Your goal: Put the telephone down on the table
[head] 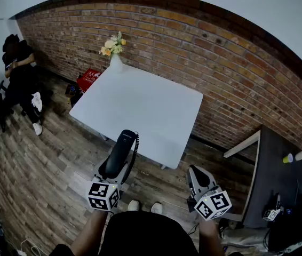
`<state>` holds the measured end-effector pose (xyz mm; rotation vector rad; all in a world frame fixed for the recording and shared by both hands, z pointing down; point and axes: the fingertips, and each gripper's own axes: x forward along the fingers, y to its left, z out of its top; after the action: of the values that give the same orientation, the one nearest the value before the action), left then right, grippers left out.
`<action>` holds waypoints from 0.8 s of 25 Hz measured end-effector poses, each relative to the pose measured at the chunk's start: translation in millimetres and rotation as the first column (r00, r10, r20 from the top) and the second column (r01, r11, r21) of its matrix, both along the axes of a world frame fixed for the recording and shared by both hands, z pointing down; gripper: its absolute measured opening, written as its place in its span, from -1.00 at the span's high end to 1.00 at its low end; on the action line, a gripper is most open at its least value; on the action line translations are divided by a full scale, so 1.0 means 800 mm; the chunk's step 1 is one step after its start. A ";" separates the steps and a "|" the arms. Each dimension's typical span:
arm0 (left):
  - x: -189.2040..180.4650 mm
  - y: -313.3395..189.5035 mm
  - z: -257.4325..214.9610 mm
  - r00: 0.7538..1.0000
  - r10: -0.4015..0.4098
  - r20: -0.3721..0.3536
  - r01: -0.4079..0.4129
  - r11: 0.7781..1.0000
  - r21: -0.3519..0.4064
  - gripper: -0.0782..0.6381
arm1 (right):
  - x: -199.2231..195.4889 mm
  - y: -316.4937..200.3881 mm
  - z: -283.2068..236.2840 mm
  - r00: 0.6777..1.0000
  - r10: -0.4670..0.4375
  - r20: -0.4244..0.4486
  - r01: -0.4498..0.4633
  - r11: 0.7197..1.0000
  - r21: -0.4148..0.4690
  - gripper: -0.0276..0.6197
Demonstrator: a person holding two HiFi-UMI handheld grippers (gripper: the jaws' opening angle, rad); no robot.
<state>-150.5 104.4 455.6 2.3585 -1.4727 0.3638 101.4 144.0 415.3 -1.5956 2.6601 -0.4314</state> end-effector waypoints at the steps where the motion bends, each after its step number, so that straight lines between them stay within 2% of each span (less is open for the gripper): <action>1: 0.000 0.004 0.001 1.000 0.002 0.002 -0.002 1.000 -0.002 0.00 | 0.000 0.003 0.000 1.000 0.001 0.001 -0.001 1.000 0.000 0.85; 12: -0.017 0.016 0.004 0.999 0.037 0.001 -0.037 0.999 -0.004 0.00 | -0.018 0.026 0.000 0.999 0.032 -0.008 -0.032 0.999 -0.005 0.85; 20: -0.036 0.013 0.006 0.997 0.078 -0.011 -0.078 0.997 0.001 0.00 | -0.035 0.035 -0.003 0.996 0.089 0.009 -0.089 0.996 -0.010 0.84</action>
<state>-179.1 114.5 460.4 2.4192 -1.3786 0.3696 73.2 172.2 413.2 -1.7025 2.5716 -0.4480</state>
